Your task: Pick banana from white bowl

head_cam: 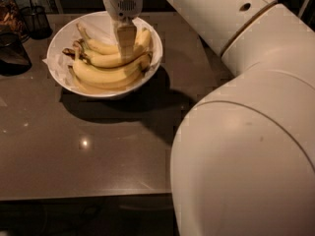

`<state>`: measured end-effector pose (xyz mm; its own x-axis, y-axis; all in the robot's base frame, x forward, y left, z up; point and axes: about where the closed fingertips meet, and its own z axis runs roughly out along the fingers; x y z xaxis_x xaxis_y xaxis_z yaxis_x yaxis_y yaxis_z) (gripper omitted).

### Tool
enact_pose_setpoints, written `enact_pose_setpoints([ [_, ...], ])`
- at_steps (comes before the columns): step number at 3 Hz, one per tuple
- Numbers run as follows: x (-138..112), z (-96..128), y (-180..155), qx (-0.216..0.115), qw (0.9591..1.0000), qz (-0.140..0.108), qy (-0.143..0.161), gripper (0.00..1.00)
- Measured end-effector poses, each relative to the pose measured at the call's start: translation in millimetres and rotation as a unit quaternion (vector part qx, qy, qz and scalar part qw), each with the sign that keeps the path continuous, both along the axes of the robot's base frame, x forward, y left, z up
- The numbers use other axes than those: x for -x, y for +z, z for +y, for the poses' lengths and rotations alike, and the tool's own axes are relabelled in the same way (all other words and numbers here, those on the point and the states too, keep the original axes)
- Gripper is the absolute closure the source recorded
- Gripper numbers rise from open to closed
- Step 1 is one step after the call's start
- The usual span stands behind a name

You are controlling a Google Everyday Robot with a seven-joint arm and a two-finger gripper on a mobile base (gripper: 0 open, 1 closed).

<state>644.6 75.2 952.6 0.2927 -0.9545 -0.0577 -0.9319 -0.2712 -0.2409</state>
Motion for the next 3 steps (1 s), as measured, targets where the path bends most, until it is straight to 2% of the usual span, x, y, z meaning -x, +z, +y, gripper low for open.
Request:
enact_pose_setpoints([
  [3, -8.4, 5.0, -29.9, 0.015, 0.9995, 0.027, 0.002, 0.44],
])
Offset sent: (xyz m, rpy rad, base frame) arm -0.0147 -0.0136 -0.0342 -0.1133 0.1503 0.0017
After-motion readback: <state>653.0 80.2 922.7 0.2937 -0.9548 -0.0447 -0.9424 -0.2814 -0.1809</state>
